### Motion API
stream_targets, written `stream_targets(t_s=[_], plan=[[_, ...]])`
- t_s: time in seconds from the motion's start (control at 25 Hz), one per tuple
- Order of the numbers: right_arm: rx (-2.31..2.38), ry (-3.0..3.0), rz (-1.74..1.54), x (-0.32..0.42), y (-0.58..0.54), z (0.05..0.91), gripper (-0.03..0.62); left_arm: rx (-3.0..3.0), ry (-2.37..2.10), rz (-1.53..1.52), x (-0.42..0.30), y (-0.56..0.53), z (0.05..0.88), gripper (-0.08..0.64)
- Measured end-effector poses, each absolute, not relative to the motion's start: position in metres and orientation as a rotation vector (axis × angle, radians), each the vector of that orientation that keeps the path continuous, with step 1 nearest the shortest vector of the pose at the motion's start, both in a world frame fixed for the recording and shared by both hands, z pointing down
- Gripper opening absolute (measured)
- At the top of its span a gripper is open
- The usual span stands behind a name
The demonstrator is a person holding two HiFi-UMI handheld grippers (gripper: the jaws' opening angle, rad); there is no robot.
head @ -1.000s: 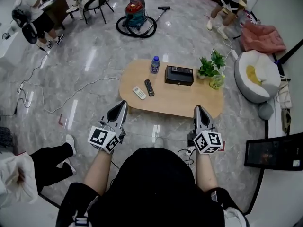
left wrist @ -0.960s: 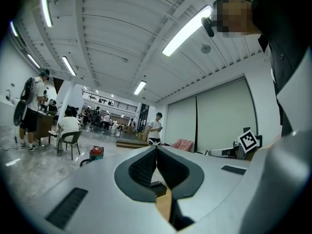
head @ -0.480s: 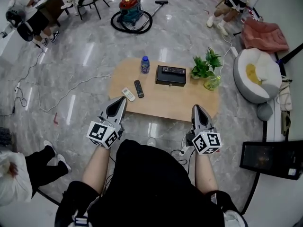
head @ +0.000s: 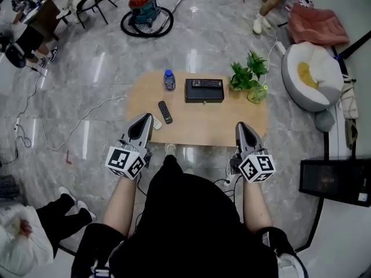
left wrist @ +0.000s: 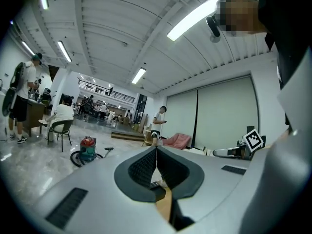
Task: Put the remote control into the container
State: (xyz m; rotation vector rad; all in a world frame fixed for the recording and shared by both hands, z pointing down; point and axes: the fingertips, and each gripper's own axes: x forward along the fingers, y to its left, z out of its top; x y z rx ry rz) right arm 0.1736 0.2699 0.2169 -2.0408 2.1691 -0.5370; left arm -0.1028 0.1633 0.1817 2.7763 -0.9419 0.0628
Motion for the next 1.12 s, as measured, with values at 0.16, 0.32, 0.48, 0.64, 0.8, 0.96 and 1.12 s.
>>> stream_targets(t_s=[0.16, 0.32, 0.48, 0.64, 0.8, 0.96, 1.12], plan=[[-2.075, 2.143, -0.542, 0.178, 0.238, 0.216, 0.009, 2.797, -0.885, 0.056, -0.090, 0.123, 0.184, 0.006], [-2.128, 2.128, -0.539, 0.176, 0.208, 0.218, 0.009, 2.805, -0.816, 0.056, -0.079, 0.085, 0.191, 0.006], [-2.161, 2.090, -0.568, 0.175, 0.183, 0.217, 0.009, 2.791, -0.758, 0.078, -0.068, 0.054, 0.199, 0.006], [-2.183, 2.057, -0.595, 0.177, 0.164, 0.225, 0.009, 2.786, -0.722, 0.129, -0.058, 0.029, 0.215, 0.007], [-2.203, 2.003, -0.646, 0.177, 0.151, 0.244, 0.009, 2.795, -0.653, 0.201, -0.048, 0.011, 0.227, 0.006], [-2.198, 1.937, -0.734, 0.178, 0.140, 0.269, 0.009, 2.782, -0.610, 0.229, -0.038, -0.001, 0.245, 0.006], [-2.209, 1.903, -0.775, 0.172, 0.128, 0.290, 0.009, 2.749, -0.559, 0.307, -0.029, -0.007, 0.272, 0.006]])
